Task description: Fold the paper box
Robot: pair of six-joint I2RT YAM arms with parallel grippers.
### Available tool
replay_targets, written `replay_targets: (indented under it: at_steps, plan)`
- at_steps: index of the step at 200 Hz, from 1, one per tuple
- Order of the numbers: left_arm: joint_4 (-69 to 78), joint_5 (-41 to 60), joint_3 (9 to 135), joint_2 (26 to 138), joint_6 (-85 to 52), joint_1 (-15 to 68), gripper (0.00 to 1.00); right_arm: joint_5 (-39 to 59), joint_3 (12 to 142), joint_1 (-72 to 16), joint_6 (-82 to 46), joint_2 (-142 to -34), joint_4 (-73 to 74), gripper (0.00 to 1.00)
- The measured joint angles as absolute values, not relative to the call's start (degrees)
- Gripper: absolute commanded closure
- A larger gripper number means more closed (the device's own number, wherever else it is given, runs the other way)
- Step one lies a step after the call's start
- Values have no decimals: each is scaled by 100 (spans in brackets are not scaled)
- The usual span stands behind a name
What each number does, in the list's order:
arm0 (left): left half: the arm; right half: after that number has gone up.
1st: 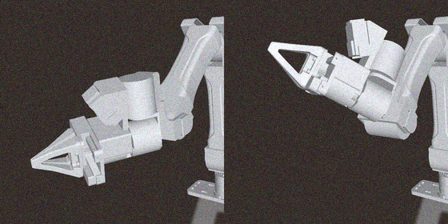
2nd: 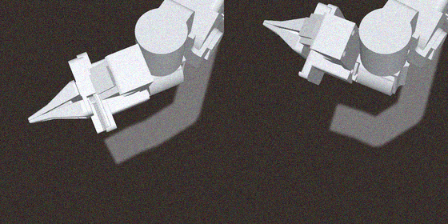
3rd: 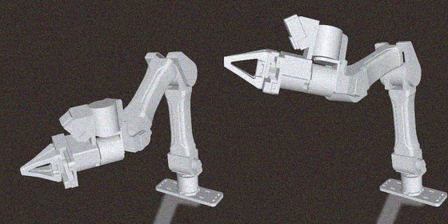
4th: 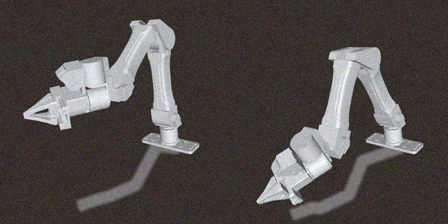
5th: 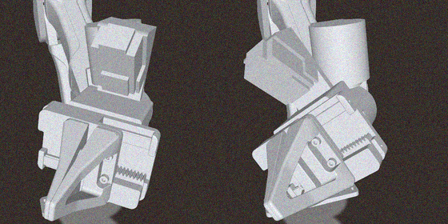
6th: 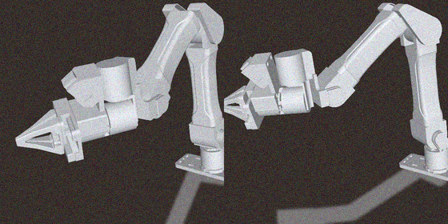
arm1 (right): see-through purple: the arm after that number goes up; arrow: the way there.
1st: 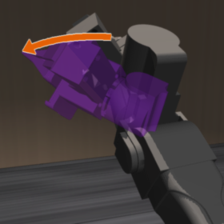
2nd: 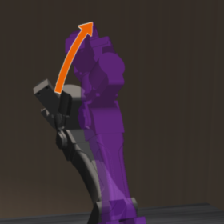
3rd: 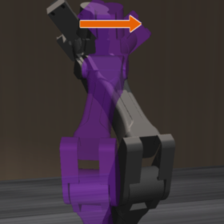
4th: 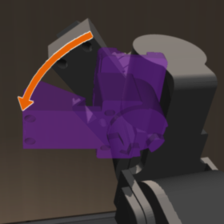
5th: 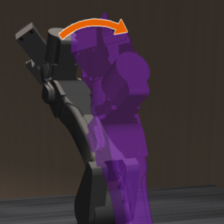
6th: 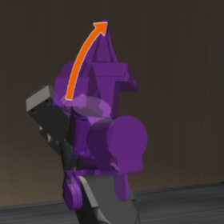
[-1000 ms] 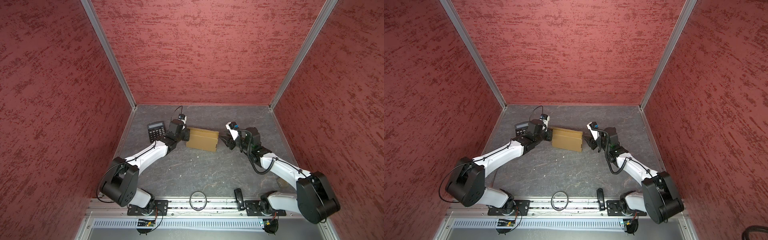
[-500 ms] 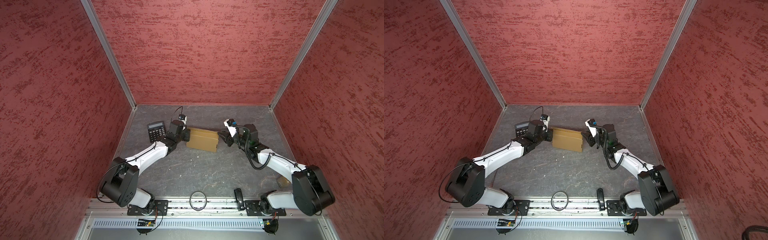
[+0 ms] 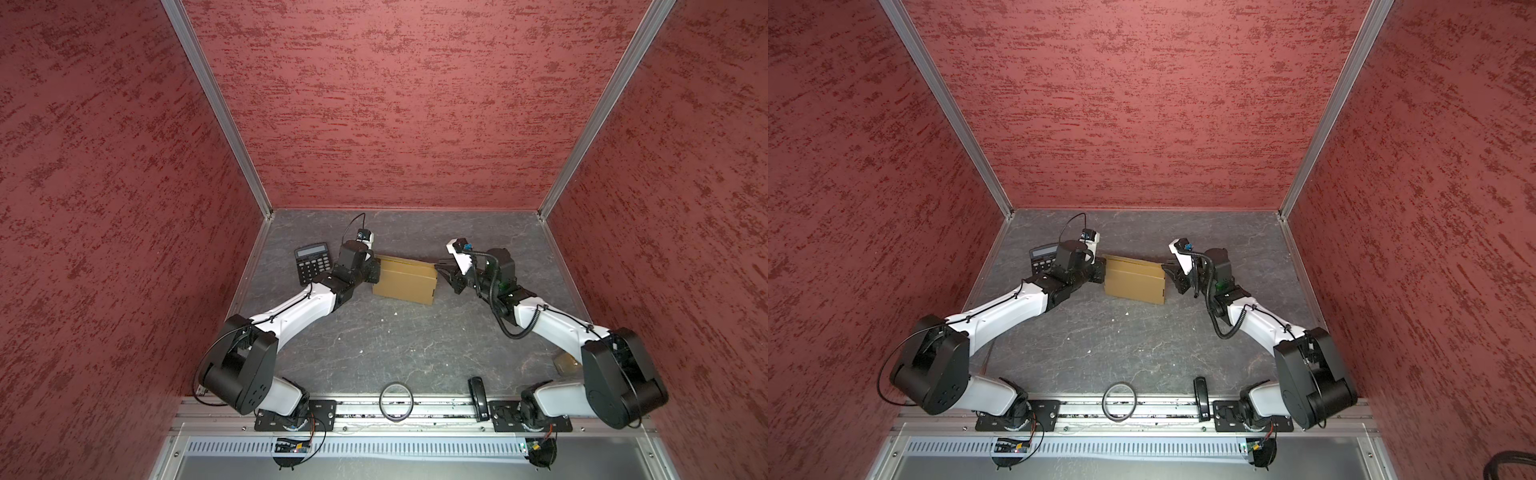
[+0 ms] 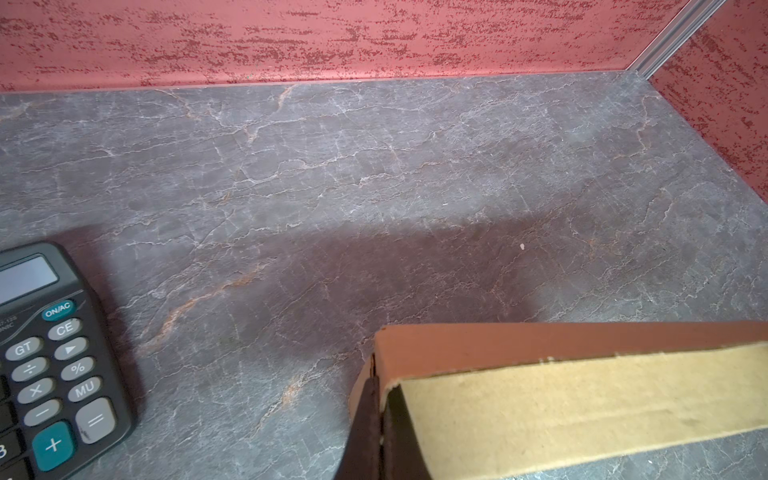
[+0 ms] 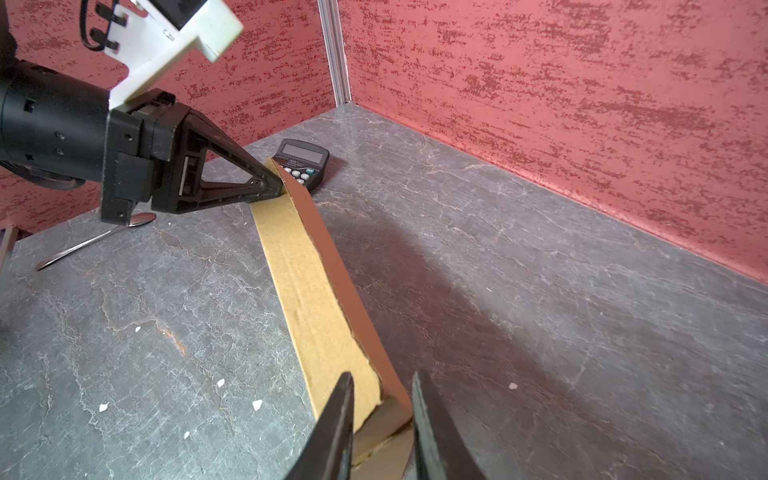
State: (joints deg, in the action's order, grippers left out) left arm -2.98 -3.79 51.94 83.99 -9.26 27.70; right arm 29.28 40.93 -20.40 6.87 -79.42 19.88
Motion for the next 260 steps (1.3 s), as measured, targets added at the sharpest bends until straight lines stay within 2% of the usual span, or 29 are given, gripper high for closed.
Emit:
replay_targets:
  at_steps: [95,260]
  plan:
    - [-255,-421,5183,8409,-952,2794,100,2943,4082,-2040,685,-7964,2018,80]
    - [19,-554,5050,8436,-1076,2915,100,3059,3651,-2040,685,-7797,2344,83]
